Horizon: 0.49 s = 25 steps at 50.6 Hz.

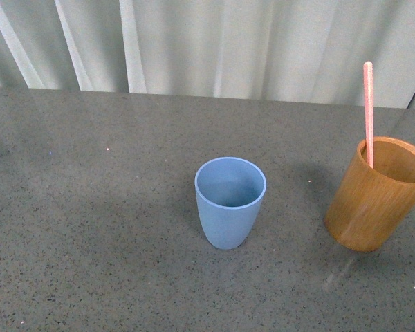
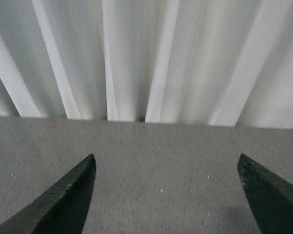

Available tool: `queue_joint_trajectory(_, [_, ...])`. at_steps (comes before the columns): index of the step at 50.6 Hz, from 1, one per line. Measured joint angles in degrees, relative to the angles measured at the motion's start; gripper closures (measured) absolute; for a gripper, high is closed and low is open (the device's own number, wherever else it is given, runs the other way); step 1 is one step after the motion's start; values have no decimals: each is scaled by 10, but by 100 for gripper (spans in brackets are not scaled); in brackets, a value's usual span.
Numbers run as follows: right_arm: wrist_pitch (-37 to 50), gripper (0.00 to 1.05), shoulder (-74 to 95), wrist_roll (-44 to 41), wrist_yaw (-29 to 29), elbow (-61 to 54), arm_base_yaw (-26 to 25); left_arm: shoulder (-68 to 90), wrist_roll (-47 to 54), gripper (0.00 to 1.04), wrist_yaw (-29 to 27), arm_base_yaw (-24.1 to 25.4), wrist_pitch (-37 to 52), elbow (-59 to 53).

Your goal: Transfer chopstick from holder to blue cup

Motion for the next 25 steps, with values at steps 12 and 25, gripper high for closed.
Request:
queue_joint_trajectory(12, [0, 10, 0, 0, 0, 0, 0, -66, 9, 56, 23, 30, 81, -100])
queue_joint_trajectory(25, [0, 10, 0, 0, 0, 0, 0, -152, 12, 101, 91, 88, 84, -193])
